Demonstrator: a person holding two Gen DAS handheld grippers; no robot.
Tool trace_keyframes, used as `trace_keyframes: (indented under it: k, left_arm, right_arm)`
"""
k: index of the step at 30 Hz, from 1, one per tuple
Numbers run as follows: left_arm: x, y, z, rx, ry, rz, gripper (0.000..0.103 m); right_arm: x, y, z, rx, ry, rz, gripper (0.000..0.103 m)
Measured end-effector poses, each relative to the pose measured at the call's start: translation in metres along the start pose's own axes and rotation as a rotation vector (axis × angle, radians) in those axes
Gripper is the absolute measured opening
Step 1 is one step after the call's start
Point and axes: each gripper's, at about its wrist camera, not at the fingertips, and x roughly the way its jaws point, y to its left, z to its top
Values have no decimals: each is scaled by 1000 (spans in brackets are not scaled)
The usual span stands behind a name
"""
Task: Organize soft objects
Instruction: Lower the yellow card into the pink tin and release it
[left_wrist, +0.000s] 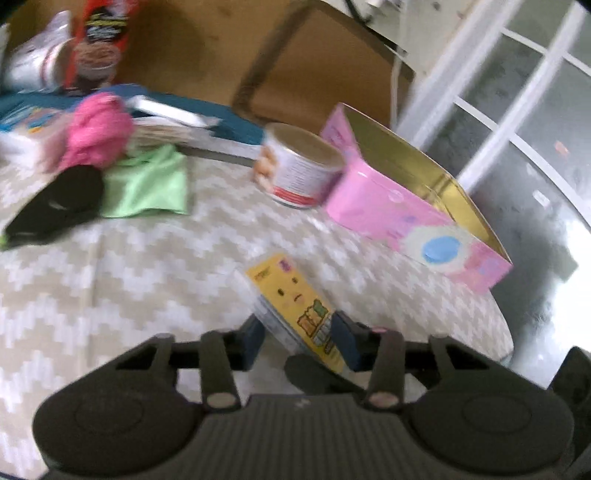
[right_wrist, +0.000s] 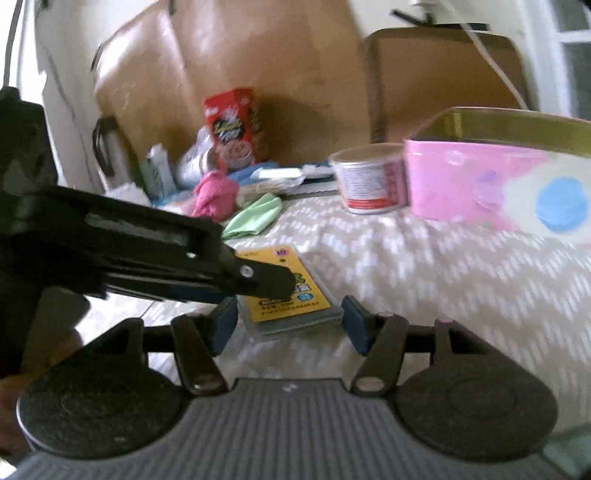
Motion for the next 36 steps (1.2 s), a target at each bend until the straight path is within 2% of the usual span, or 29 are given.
trace_keyframes:
  k: [4,8,12,17,23,27,29,32,36]
  left_arm:
    - [6,-29,1,77,8,-32,32]
    - [9,-62,9,177,-28,-66,31]
    - [15,-94,36,242,-71,-123,31]
    - [45,-138,74,312,-108,-177,32]
    - [104,-184,91,388,-79,-173,32]
    - [140,-202,90,388,-33,-120,34]
    - [142,-200,86,380,-32,-109,39]
    - [129,-194,78,391,-50,-116,45]
    - [87,-174,58,428,-114,-109,44]
  right_arm:
    - [-15,-11,-6,26,-54,-55,64]
    - [-31,-25,1,33,-145,-113,64]
    - [-43,-41,23,-10,-249,-190,64]
    - [-47,-76,53,-42,-345,-325,64]
    - [-39,-133,69,-25,-341,-494,64]
    - [-36,-153,71,-17,-299,-597,66]
    - [-41,-157,69,9,-316,-593,71]
    - [-48,-150,60,26,-354,-570,71]
    - [-55,-117,45,44,-397,-491,70]
